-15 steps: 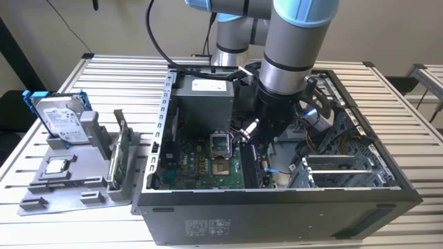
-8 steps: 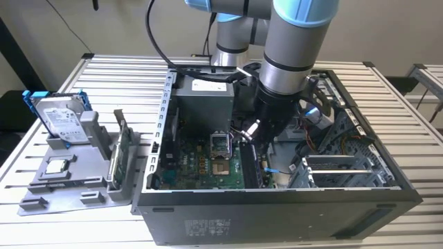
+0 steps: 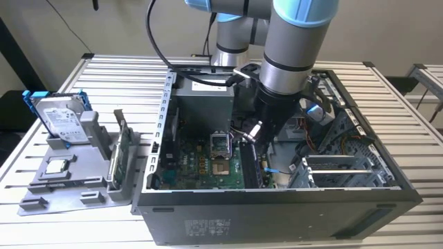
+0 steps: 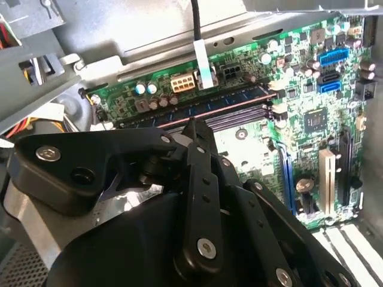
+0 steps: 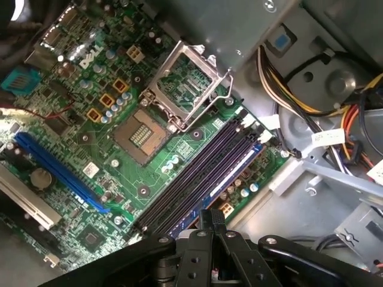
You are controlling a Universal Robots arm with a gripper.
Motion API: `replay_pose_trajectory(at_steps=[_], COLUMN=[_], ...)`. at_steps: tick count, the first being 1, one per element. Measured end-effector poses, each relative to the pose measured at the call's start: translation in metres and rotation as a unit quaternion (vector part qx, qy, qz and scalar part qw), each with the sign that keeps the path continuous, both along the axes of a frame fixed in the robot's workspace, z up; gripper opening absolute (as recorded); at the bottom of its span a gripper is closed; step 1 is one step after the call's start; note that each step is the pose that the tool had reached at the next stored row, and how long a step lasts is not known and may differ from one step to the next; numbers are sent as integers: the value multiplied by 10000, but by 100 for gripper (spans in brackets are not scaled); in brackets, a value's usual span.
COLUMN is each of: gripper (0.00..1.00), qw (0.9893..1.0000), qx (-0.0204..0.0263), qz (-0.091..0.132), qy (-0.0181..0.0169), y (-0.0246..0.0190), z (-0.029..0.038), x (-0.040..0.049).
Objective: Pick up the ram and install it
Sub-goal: 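Press down the ram until it locks into place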
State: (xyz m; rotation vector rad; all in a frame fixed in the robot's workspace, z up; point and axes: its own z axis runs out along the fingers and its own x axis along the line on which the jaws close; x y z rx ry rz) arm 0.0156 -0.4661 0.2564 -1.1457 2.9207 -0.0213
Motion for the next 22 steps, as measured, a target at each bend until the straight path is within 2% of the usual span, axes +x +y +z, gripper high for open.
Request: replay_pose_trajectory(at_steps=[5,9,14,22], gripper=[11,11,11,11], qw=[9993,9976,9943,9875], qx=[0,0,1,0], qz=[378,693,1069,1576], qy=[2,4,13,17], y=[0,0,0,0], z=[0,0,0,0], x=[0,0,-1,0])
